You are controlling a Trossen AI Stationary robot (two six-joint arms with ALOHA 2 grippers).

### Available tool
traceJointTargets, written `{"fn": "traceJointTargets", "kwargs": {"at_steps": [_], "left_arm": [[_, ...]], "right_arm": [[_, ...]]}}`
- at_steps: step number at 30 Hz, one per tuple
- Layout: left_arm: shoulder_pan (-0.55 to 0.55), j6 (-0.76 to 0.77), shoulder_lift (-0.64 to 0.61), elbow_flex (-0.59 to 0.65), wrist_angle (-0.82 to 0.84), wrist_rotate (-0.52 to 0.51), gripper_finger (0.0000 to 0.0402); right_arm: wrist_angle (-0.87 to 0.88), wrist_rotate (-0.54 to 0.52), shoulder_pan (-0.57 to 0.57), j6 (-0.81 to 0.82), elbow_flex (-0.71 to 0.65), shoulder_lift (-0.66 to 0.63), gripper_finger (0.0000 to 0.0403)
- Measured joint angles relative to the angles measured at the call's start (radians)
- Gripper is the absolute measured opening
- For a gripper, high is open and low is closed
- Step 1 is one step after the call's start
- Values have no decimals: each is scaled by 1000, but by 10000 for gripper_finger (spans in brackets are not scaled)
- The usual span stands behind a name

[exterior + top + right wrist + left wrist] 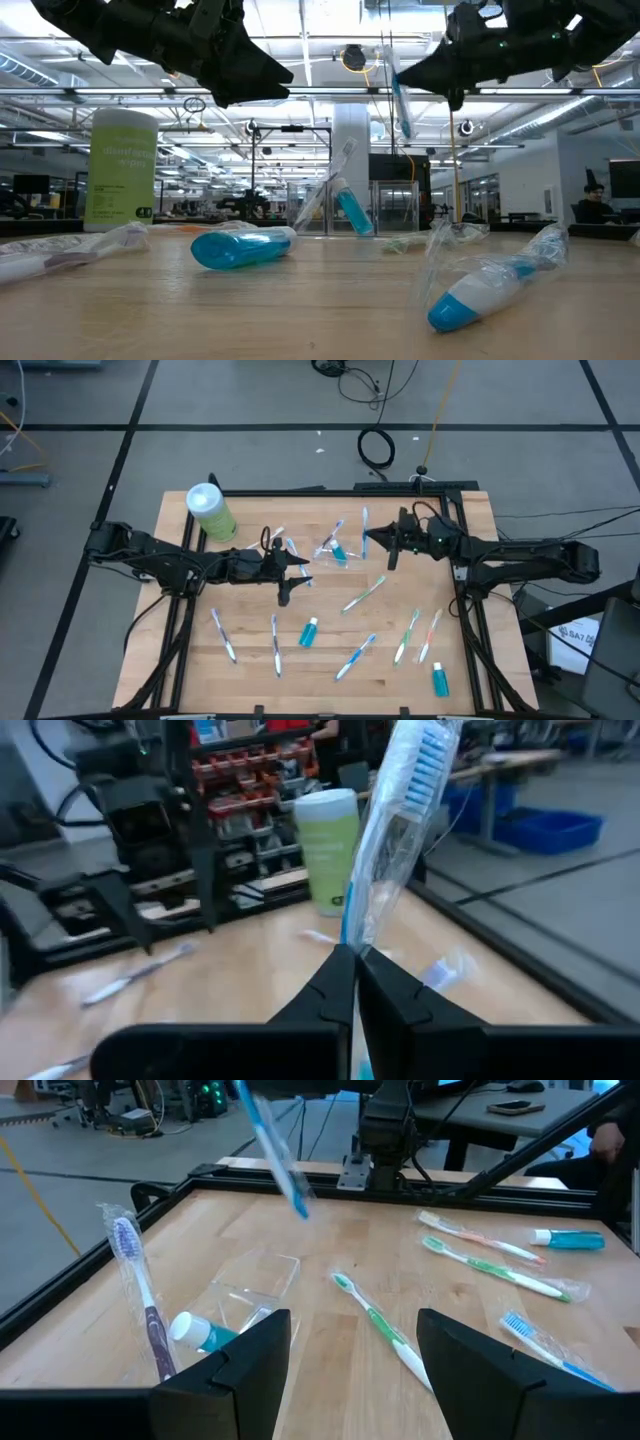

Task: Pick & Place toothbrushing station
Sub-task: Put the right blue toothbrush into the right section of the transparent organizer

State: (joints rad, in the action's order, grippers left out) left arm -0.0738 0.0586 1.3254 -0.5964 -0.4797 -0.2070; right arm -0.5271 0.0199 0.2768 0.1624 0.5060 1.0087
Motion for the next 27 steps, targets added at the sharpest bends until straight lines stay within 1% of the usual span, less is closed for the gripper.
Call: {"fn": "traceJointTargets", "kwargs": {"at_steps": [4,6,9,13,16,21,27], "left_arm": [[0,0,0,0,5,0,223],[0,-1,0,0,6,0,223],[0,-1,0,0,6,0,223],[0,-1,0,0,6,0,223],[0,0,0,0,7,0,223],[0,0,0,0,14,0,223],[0,2,0,0,14,0,223]], "right_arm": [[-33,-181,-32,-87,0,89,1],[-36,-233,-39,-113,0,136,1],[-87,-229,-44,-149,0,216,1],[-214,-228,-48,-144,1,310,1],[-247,-228,-50,-165,1,362,1],[-245,-229,-51,-151,1,413,1],[-246,-228,-58,-141,-15,432,1]]}}
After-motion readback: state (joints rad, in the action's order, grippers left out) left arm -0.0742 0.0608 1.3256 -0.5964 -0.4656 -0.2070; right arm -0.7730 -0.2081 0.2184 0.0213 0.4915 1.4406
